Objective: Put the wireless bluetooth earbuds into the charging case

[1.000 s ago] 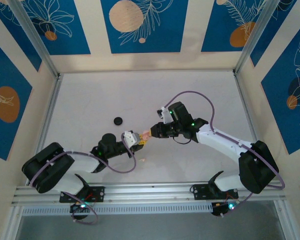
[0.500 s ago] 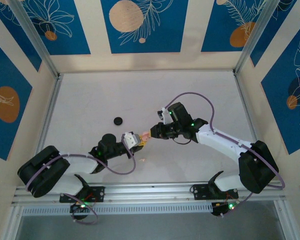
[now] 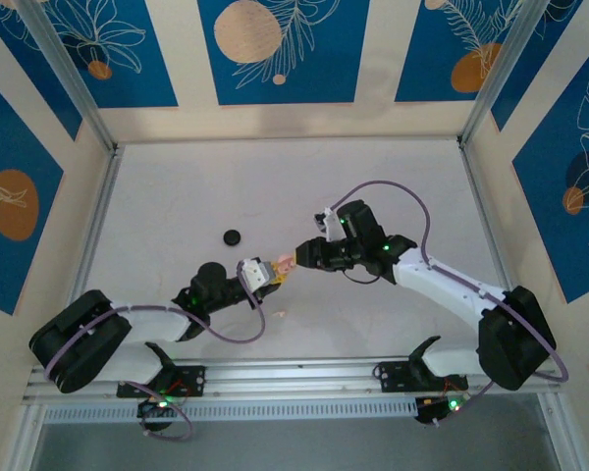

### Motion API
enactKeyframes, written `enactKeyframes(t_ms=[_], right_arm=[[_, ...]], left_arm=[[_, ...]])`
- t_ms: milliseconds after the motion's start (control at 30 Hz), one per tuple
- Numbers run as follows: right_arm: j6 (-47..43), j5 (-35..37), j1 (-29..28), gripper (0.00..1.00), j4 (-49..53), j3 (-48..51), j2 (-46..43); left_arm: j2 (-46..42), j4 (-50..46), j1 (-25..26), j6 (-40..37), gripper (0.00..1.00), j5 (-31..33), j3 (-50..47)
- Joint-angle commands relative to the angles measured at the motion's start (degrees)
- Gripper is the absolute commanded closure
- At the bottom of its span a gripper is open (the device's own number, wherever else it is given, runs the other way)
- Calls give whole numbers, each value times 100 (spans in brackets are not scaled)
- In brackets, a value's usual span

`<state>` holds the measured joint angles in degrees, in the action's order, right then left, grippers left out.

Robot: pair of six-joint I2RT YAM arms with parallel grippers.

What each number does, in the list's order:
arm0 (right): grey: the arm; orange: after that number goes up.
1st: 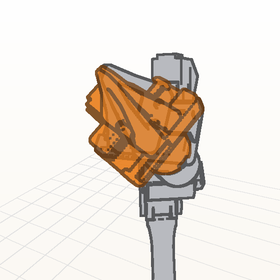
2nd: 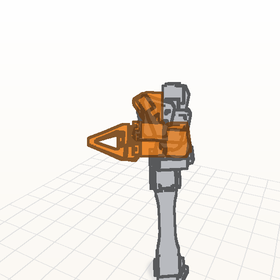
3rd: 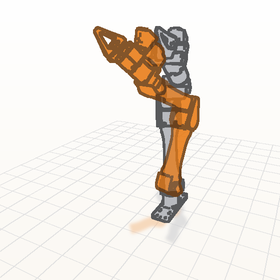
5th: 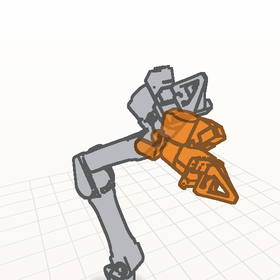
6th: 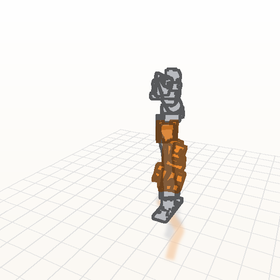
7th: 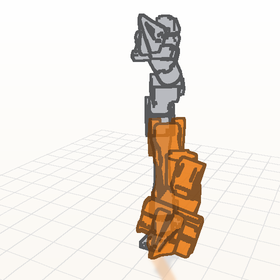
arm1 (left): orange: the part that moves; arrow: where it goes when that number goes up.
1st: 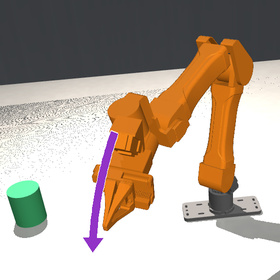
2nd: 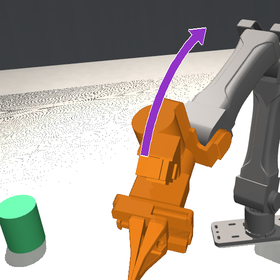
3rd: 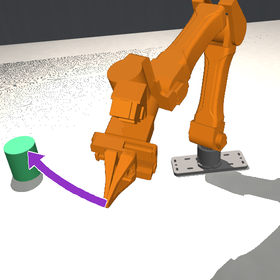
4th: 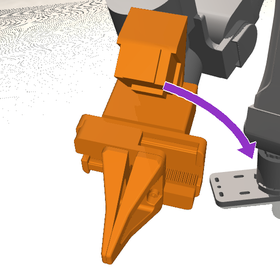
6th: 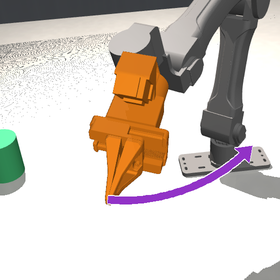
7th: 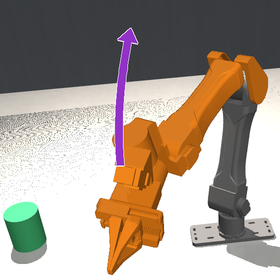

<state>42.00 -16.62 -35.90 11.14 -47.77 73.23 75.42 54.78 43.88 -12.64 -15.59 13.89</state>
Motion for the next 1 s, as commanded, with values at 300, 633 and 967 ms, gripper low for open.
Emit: enactKeyframes(t_ms=[300, 633, 967], right_arm=[[-173, -319, 86, 73, -53, 155, -276], [-174, -430, 30, 80, -129, 109, 26], [-152, -605, -40, 84, -399, 42, 278]], left_arm=[[-121, 101, 51, -151, 90, -65, 144], [-181, 57, 69, -159, 91, -71, 158], [-267, -51, 81, -183, 91, -75, 197]])
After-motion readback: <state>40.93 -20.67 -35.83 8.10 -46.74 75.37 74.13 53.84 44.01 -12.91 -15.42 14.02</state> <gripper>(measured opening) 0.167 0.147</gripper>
